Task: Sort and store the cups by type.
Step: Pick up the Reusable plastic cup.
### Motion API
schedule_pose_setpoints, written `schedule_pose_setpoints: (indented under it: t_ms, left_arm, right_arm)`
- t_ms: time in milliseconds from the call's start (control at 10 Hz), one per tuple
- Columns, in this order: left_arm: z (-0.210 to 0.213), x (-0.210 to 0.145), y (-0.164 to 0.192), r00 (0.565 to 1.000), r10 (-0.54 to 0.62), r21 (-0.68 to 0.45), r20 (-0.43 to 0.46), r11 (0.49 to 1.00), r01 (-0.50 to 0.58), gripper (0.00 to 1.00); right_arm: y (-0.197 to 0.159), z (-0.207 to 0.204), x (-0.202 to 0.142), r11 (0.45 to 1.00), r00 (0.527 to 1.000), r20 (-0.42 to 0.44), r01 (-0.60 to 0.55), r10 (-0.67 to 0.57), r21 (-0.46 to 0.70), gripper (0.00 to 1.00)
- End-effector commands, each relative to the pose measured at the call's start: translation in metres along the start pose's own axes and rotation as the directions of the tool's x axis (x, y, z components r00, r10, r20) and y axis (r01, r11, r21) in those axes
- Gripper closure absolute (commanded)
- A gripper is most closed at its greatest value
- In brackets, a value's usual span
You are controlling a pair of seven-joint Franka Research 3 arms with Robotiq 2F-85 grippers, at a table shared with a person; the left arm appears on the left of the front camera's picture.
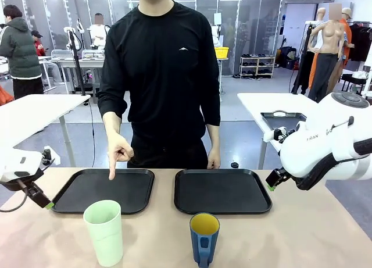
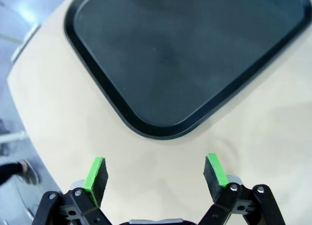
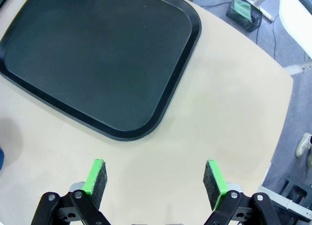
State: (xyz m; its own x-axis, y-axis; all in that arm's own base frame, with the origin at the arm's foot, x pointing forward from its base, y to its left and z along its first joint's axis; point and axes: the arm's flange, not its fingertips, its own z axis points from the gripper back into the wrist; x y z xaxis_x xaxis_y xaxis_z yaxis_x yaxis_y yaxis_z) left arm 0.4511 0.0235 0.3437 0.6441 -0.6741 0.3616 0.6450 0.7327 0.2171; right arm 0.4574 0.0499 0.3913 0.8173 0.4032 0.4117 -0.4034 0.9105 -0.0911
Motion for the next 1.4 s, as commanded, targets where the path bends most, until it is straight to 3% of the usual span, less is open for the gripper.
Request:
schedule_pose_setpoints:
  t_ms: [0,300,600,700,1100,1200,1300]
  left_arm:
    - [-0.005,-0.057,-0.026,0.988,-0.134,-0.073,0.083,0.987,0.140,0.00]
    - [0.003,-0.096,-0.036,0.958,-0.251,-0.238,0.139,0.930,0.278,0.00]
    - [-0.004,-0.119,-0.032,0.946,-0.300,-0.221,0.126,0.921,0.321,0.00]
    - [-0.011,-0.069,0.013,0.953,-0.264,-0.237,0.148,0.926,0.293,0.00]
    - [-0.015,-0.077,0.014,0.949,-0.282,-0.242,0.139,0.920,0.309,0.00]
    - [-0.025,-0.077,0.019,0.911,-0.339,-0.296,0.233,0.868,0.399,0.00]
    - [-0.036,-0.088,0.029,0.903,-0.340,-0.295,0.263,0.863,0.411,0.00]
  right_arm:
    - [-0.001,0.000,0.000,1.000,1.000,0.003,0.008,-0.008,0.005,0.00]
    - [-0.001,0.000,0.000,1.000,1.000,0.003,0.008,-0.008,0.005,0.00]
    - [-0.001,0.000,0.000,1.000,1.000,0.003,0.008,-0.008,0.005,0.00]
    - [-0.001,0.000,0.000,1.000,1.000,0.003,0.008,-0.008,0.005,0.00]
    - [-0.001,0.000,0.000,1.000,1.000,0.003,0.008,-0.008,0.005,0.00]
    - [-0.001,0.000,0.000,1.000,1.000,0.003,0.008,-0.008,0.005,0.00]
    - [-0.001,0.000,0.000,1.000,1.000,0.003,0.008,-0.008,0.005,0.00]
